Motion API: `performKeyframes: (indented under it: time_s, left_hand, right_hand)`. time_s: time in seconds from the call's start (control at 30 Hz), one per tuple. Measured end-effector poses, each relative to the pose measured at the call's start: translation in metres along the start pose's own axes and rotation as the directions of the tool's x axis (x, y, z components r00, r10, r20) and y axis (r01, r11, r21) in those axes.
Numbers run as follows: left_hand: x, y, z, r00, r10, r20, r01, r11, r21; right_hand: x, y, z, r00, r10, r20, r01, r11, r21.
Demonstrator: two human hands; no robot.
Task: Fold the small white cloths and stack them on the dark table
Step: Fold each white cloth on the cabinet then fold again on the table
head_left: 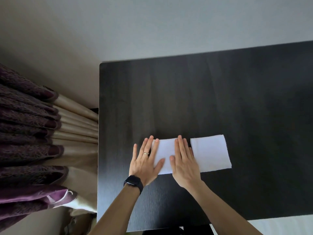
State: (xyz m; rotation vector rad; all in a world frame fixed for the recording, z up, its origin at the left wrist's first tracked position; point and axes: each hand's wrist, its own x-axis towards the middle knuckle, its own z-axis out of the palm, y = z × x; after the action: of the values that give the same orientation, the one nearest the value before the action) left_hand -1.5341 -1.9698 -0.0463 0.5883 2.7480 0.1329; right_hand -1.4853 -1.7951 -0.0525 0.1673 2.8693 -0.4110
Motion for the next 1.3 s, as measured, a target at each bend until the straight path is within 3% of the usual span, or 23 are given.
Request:
performKeyframes:
  time_s: [0.13, 0.33, 0.43, 0.6, 0.77, 0.93, 1.03, 1.2, 1.3]
  left_hand:
    - [-0.001, 0.001, -0.01, 0.999, 0.015, 0.029, -0.015, 1.0, 0.007]
    - [-0.006, 0.027, -0.047, 1.0, 0.003, 0.029, -0.003, 1.0, 0.021]
    - [-0.006, 0.067, -0.075, 0.993, 0.107, 0.039, -0.108, 0.994, 0.018]
    - [0.002, 0.208, -0.11, 0.918, 0.395, 0.043, -0.396, 0.918, 0.016]
    - [-0.039, 0.42, -0.139, 0.735, 0.677, -0.035, -0.678, 0.735, -0.015]
    - [-0.133, 0.628, -0.162, 0.449, 0.878, -0.167, -0.892, 0.451, -0.027]
    - [-0.197, 0.738, -0.17, 0.271, 0.932, -0.24, -0.961, 0.275, -0.017]
    - [-0.296, 0.897, -0.171, 0.07, 0.964, -0.255, -0.998, 0.065, -0.028]
    - [-0.344, 0.976, -0.164, -0.042, 0.965, -0.26, -0.999, -0.044, -0.002]
  right_hand:
    - [0.001, -0.006, -0.008, 0.999, 0.038, 0.039, -0.04, 0.998, 0.055]
    - [-0.041, 0.005, -0.067, 0.986, 0.152, 0.062, -0.163, 0.936, 0.312]
    - [-0.085, 0.039, -0.112, 0.969, 0.248, -0.005, -0.224, 0.883, 0.412]
    - [-0.182, 0.144, -0.179, 0.86, 0.47, -0.201, -0.389, 0.856, 0.34]
    - [-0.327, 0.265, -0.239, 0.617, 0.684, -0.39, -0.616, 0.727, 0.302]
    - [-0.504, 0.361, -0.289, 0.321, 0.726, -0.608, -0.717, 0.606, 0.344]
    - [-0.61, 0.402, -0.312, 0.143, 0.711, -0.689, -0.747, 0.533, 0.396]
    - [-0.764, 0.453, -0.342, -0.12, 0.69, -0.714, -0.776, 0.382, 0.501]
    - [-0.838, 0.48, -0.351, -0.24, 0.645, -0.726, -0.79, 0.305, 0.532]
